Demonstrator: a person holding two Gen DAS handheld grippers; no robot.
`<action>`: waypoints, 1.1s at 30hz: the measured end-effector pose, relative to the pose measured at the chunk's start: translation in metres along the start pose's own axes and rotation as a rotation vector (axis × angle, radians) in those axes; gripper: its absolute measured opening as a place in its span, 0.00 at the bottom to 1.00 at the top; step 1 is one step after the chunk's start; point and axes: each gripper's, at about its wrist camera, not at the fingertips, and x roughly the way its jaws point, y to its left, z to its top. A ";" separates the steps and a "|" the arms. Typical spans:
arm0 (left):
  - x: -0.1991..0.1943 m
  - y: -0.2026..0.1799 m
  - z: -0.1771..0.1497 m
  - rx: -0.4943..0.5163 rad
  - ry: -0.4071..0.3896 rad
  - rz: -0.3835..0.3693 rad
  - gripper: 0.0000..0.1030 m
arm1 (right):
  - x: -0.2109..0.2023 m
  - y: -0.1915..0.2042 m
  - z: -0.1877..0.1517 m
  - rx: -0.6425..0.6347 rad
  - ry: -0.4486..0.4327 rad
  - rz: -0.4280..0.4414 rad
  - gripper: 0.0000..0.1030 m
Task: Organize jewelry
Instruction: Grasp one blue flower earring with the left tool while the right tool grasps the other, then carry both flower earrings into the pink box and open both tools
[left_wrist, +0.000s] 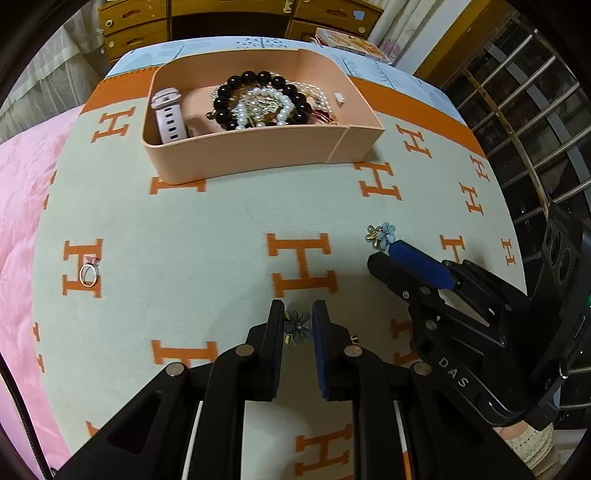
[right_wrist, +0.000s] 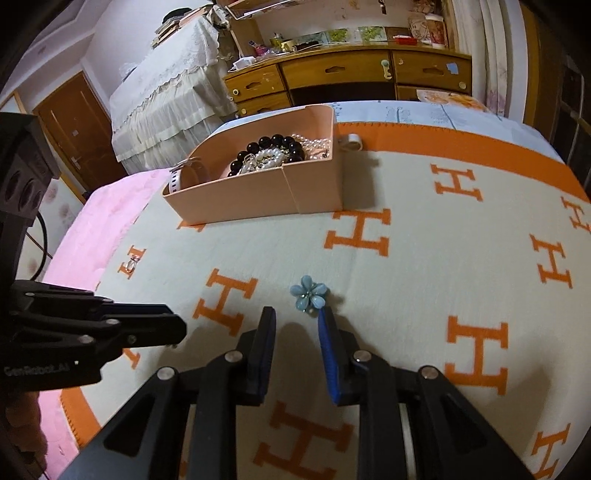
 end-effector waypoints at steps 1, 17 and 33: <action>-0.001 0.003 0.000 -0.003 -0.001 -0.001 0.13 | 0.001 0.001 0.001 -0.011 -0.003 -0.012 0.23; -0.007 0.027 -0.006 -0.054 -0.005 -0.002 0.13 | 0.014 0.009 0.018 -0.092 -0.008 -0.107 0.23; -0.118 0.032 0.055 -0.028 -0.205 0.080 0.13 | -0.081 0.049 0.085 -0.151 -0.138 -0.048 0.20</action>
